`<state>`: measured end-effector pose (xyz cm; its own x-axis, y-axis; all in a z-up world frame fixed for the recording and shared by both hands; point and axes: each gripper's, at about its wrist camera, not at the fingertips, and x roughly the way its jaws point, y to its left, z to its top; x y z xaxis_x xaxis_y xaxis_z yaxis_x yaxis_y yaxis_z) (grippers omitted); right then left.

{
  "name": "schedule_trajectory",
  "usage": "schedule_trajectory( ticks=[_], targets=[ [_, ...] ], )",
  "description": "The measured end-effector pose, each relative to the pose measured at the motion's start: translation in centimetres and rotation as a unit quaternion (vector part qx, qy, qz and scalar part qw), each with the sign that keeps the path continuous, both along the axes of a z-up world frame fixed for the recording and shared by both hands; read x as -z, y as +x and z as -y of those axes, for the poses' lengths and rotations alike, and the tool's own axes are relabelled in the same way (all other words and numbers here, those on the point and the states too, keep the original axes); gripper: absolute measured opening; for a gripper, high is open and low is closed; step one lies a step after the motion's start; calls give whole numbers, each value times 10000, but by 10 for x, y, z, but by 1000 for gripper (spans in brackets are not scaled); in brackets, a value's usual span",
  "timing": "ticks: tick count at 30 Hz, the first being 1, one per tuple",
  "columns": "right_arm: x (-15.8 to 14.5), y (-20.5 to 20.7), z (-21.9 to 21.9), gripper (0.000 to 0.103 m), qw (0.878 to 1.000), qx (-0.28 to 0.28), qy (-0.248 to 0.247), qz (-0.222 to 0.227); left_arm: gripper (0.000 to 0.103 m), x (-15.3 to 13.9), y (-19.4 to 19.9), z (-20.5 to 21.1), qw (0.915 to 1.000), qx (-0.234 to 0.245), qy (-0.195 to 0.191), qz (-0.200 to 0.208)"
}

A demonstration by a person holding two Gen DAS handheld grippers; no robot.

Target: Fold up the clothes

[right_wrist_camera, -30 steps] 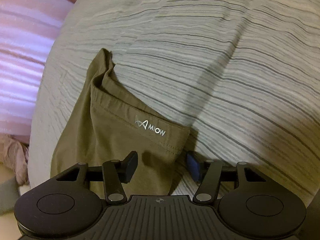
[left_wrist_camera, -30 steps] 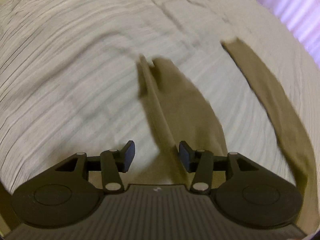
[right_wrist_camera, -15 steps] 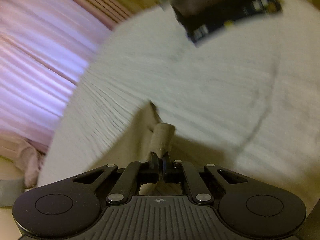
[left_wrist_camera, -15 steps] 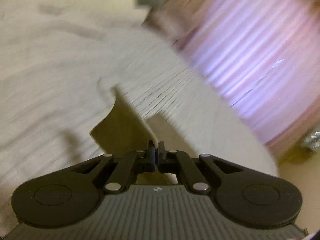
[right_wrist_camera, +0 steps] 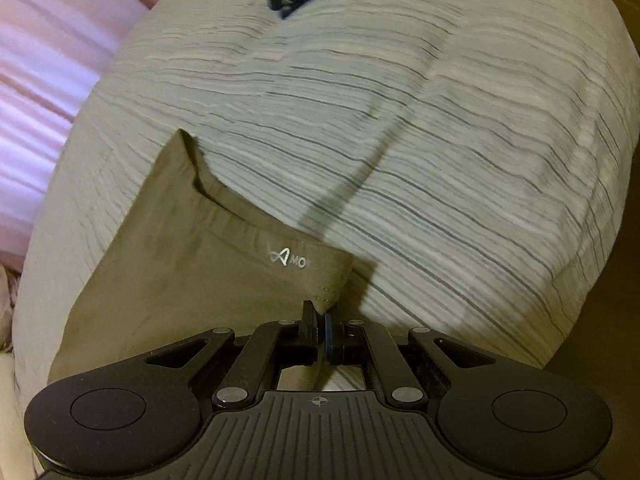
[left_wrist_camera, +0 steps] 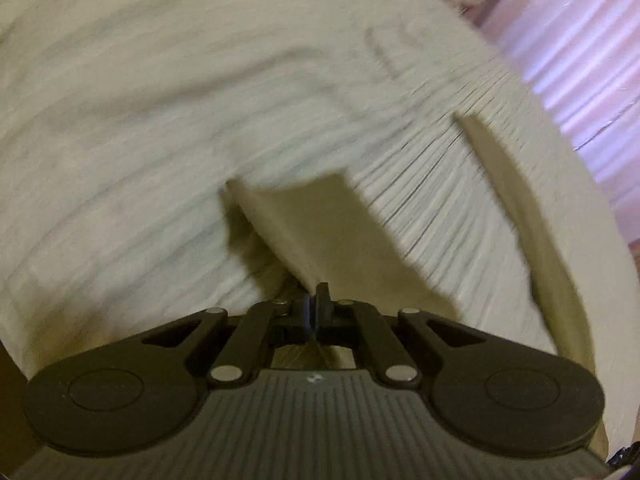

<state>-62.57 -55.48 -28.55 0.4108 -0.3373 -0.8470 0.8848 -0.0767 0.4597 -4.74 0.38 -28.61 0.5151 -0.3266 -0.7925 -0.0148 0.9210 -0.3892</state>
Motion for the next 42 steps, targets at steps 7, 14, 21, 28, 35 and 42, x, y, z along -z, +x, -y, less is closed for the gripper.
schedule_trajectory(
  ticks=[7,14,21,28,35,42],
  targets=[
    [6,-2,2,3,9992,-179,304,-195,2,-6,-4,-13,9984,-74,533,-154],
    [-14,16,14,76,9899,-901,185,-1082,8,-9,-9,-12,9900,-630,1240,-249],
    [-44,26,38,75,9809,-1292,-677,-1286,9,-32,-4,60,9966,215,770,199],
    [-31,83,82,71,9753,-1829,-1038,-672,22,-15,14,155,9945,1017,220,115],
    [-12,119,125,71,9791,-1735,-938,-489,27,2,67,197,9948,1006,-123,-46],
    [0,145,158,71,9860,-1414,-750,-466,30,20,152,235,9957,892,-230,12]
  ],
)
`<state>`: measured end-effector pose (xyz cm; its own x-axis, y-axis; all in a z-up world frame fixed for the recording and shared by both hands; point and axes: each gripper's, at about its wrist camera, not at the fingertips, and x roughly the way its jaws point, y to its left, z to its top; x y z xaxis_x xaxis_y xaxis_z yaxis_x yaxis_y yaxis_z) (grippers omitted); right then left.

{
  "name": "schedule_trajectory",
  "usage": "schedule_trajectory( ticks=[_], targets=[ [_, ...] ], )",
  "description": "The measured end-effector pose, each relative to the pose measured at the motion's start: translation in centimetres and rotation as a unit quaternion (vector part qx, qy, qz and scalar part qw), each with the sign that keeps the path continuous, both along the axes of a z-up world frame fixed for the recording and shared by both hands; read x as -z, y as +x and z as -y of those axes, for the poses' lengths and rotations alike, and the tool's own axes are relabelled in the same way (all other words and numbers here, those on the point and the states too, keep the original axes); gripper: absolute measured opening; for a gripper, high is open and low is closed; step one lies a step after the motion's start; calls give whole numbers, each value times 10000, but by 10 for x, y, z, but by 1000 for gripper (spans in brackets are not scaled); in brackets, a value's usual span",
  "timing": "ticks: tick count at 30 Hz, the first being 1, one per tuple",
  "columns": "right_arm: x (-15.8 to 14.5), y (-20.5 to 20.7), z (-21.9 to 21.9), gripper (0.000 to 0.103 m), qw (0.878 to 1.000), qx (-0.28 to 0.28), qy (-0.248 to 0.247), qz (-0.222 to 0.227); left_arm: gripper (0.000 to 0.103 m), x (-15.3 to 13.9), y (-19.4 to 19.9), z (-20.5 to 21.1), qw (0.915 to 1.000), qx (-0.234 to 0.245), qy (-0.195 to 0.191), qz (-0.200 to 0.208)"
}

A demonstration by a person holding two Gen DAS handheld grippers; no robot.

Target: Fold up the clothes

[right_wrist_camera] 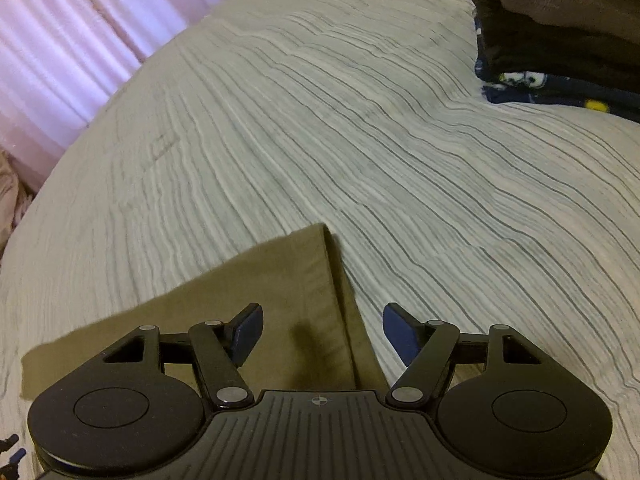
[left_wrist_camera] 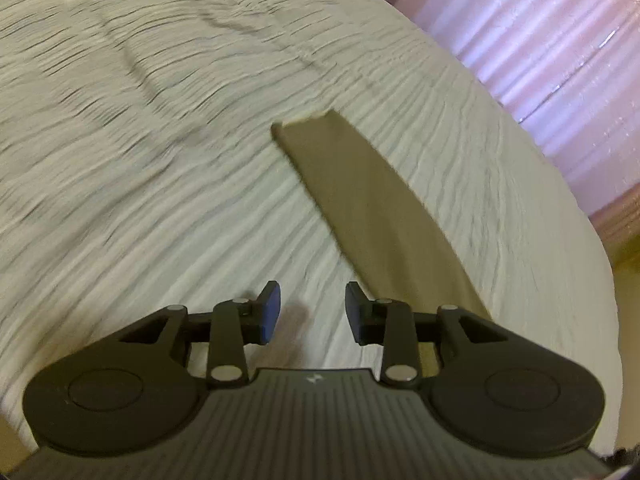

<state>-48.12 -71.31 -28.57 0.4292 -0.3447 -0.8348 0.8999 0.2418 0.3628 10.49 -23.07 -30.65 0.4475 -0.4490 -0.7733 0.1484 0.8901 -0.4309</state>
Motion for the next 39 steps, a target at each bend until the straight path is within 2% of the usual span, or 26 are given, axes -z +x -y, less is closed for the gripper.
schedule_trajectory(
  ticks=[4,8,10,11,12,14,16,18,19,22,24,27,29,30,31,32,34,39],
  targets=[
    [5,10,5,71,9997,165,76,-135,38,11,51,19,9996,-258,-146,27],
    [10,15,3,71,9989,342,124,-278,38,28,97,32,9982,-579,-172,-52],
    [12,16,1,71,9983,435,128,-356,31,35,110,34,9976,-682,-122,-54],
    [14,16,0,71,9979,485,133,-398,22,34,113,35,9983,-584,-62,41],
    [15,17,-1,71,9975,533,138,-435,2,34,115,36,9987,-485,-2,136],
    [16,17,-1,71,9969,611,143,-479,0,31,119,38,9988,-277,94,387],
    [14,19,-2,71,9968,606,105,-514,0,11,112,35,9954,-22,42,962],
    [14,20,-1,71,9970,566,60,-531,0,1,112,30,9925,99,80,1219],
    [14,20,0,71,9970,554,42,-533,0,2,113,28,9924,145,188,1207],
    [17,20,3,71,9973,576,19,-448,6,36,122,28,9943,200,954,429],
    [17,21,4,71,9977,545,-31,-412,11,42,112,24,9924,41,1141,460],
    [8,13,7,71,9985,411,-212,-277,12,23,87,15,9917,-199,1080,673],
    [1,3,10,69,9989,314,-328,-151,12,8,68,7,9928,-253,960,672],
    [0,-4,13,61,9991,273,-333,-44,12,-1,58,2,9937,-258,881,640],
    [0,-9,17,44,9993,224,-277,86,12,-9,47,-2,9948,-254,790,598],
    [0,-14,22,40,9994,152,-211,223,12,-17,33,-6,9961,-232,671,528],
    [4,-17,31,40,9984,-225,-27,521,11,-32,6,-14,9982,-189,424,383],
    [16,-16,49,40,9931,-871,88,775,12,-50,-66,-19,9997,-212,-46,-113]
  ],
)
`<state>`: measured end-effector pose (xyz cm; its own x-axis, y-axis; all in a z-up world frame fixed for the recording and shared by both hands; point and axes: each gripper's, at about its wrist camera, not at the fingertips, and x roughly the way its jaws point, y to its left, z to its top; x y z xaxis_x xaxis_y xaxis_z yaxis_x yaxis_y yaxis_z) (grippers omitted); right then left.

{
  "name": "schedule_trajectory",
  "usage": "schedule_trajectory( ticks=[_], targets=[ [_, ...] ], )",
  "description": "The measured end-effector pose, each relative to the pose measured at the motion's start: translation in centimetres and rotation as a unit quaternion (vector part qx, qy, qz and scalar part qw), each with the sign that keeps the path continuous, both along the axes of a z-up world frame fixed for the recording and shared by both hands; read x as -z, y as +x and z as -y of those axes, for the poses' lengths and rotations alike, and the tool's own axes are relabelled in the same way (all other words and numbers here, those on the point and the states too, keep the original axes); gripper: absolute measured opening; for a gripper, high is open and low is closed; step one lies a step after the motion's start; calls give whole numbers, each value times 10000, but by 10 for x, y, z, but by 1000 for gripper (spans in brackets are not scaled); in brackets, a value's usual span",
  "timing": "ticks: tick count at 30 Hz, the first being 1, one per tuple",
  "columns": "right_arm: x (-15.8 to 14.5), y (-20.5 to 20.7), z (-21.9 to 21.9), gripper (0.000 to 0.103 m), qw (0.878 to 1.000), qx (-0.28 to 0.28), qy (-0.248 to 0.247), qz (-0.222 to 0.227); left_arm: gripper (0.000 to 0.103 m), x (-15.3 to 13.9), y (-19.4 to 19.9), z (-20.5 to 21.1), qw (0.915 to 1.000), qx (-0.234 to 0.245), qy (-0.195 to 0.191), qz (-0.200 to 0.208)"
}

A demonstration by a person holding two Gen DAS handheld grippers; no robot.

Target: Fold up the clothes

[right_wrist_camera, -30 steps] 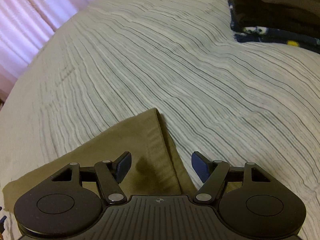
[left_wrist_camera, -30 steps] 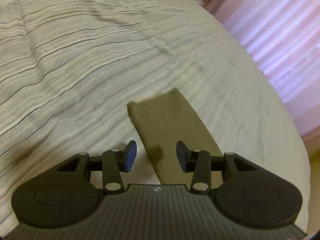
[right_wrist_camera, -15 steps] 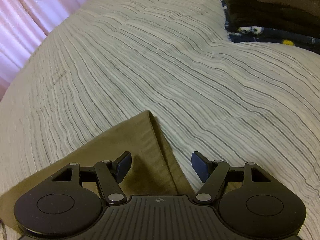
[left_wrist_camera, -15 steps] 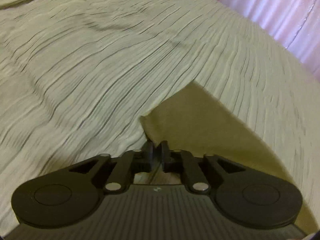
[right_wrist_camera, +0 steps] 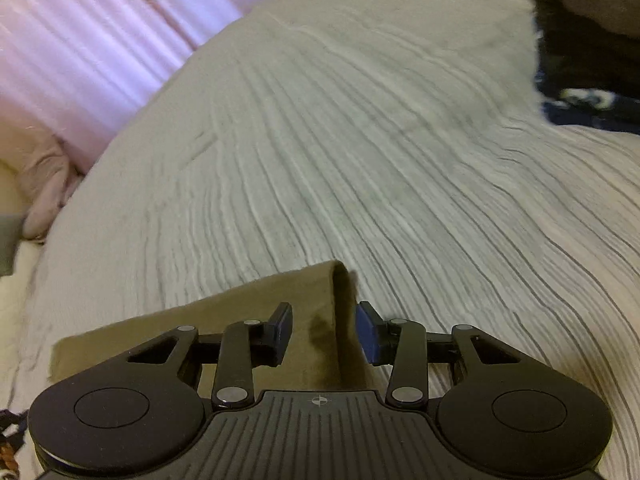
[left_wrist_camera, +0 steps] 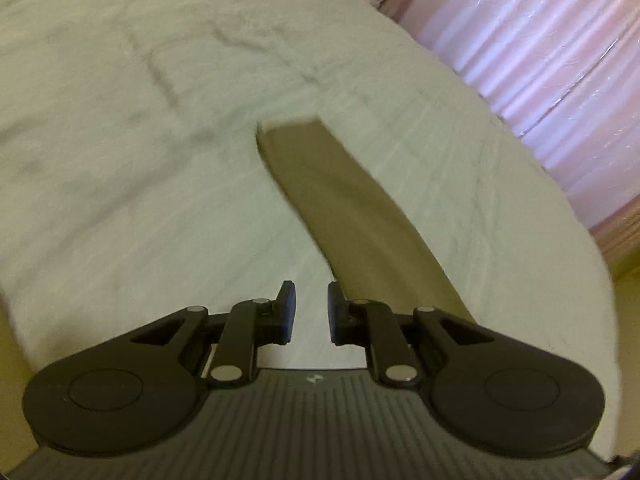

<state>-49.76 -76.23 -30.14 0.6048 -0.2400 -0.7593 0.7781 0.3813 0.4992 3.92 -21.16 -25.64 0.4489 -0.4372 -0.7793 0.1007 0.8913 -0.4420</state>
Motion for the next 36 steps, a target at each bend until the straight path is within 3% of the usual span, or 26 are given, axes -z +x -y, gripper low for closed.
schedule_trajectory(
  ticks=[7,8,10,16,18,21,22,23,25,28,30,33,36],
  targets=[
    [25,-4,24,40,9958,-462,495,619,12,6,-70,5,9983,-103,-161,-544],
    [27,-3,27,34,9947,-527,528,702,12,8,-77,7,9980,-98,-152,-599],
    [32,-1,32,4,9929,-609,581,835,12,11,-87,11,9976,-98,-143,-663],
    [34,-1,42,1,9946,-510,52,901,12,5,-104,25,9984,68,-129,-538],
    [41,3,45,1,9963,-523,32,683,12,6,-107,30,9981,101,-106,-593],
    [56,6,45,2,9962,-533,473,506,12,7,-116,36,9976,153,-93,-664],
    [54,1,44,12,9958,-426,545,602,12,7,-118,39,9975,182,-97,-674],
    [50,-6,43,32,9953,-306,594,702,12,8,-121,41,9974,208,-99,-684],
    [38,-22,39,56,9950,-114,555,817,12,9,-124,44,9972,242,-91,-706],
    [18,-42,16,55,9919,-370,585,1063,12,11,-127,47,9966,284,-134,-758],
    [10,-49,-3,45,9882,-784,694,1116,12,13,-129,49,9963,309,-149,-787],
    [12,-47,-21,41,9851,-1232,842,853,12,15,-132,50,9956,348,-145,-856],
    [26,-48,-25,41,9851,-1252,897,764,12,15,-135,50,9951,402,-137,-892]
  ],
)
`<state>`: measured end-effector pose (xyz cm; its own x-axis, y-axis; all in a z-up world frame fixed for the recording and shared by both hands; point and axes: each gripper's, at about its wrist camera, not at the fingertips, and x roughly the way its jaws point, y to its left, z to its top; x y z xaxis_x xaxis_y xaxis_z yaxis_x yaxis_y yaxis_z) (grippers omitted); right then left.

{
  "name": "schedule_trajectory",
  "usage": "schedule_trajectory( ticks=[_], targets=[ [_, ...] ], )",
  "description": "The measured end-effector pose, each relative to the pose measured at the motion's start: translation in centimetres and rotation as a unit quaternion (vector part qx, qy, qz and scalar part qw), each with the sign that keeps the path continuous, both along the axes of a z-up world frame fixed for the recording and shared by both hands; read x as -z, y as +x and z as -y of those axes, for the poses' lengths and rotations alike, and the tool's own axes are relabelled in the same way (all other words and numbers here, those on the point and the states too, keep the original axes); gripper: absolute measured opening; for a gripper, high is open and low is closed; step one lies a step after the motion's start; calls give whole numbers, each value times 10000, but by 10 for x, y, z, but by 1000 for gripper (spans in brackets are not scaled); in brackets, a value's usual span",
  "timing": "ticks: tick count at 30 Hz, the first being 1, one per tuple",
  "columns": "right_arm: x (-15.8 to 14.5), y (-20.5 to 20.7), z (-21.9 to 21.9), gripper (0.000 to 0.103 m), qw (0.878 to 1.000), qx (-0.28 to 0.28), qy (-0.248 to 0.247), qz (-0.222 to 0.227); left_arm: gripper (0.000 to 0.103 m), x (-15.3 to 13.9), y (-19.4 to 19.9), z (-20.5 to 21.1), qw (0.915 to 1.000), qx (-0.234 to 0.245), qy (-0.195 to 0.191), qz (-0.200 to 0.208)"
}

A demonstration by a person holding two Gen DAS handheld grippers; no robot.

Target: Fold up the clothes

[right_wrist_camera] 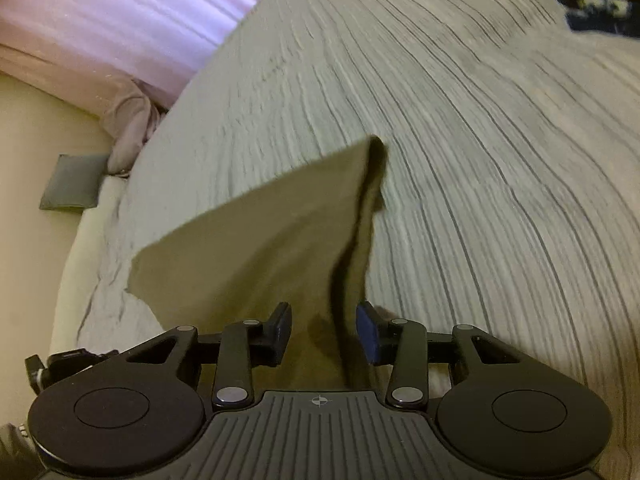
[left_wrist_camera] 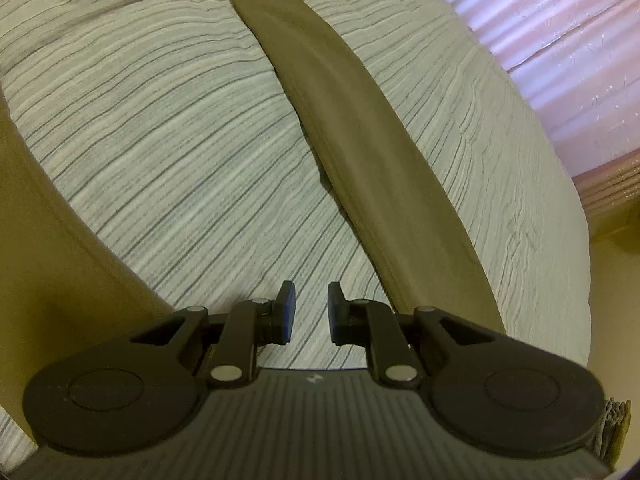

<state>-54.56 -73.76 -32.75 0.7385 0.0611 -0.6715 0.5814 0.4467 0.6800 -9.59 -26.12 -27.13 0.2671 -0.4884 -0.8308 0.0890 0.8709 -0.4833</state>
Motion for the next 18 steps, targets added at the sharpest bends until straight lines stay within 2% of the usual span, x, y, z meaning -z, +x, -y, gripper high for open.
schedule_trajectory(
  ticks=[3,6,10,13,15,16,18],
  targets=[
    [2,1,-2,41,9999,-88,-135,61,12,0,-1,-2,10000,30,16,-5],
    [-9,-2,-7,41,9985,-42,-533,-91,12,-1,-3,-8,10000,-37,5,5],
    [-17,-12,-13,41,9994,54,-306,164,12,2,-7,-15,9999,-113,-5,-39],
    [-8,9,-14,41,9995,-253,-210,7,12,5,-11,-18,9998,-171,-48,-114],
    [-2,16,-13,28,9995,-298,-117,49,12,7,-14,-19,9998,-169,-57,-134],
    [0,18,-13,12,9995,-305,-85,78,12,7,-16,-20,9998,-154,-47,-134],
    [-1,23,-13,3,9991,-364,-189,72,12,7,-17,-21,9998,-144,-30,-116]
  ],
)
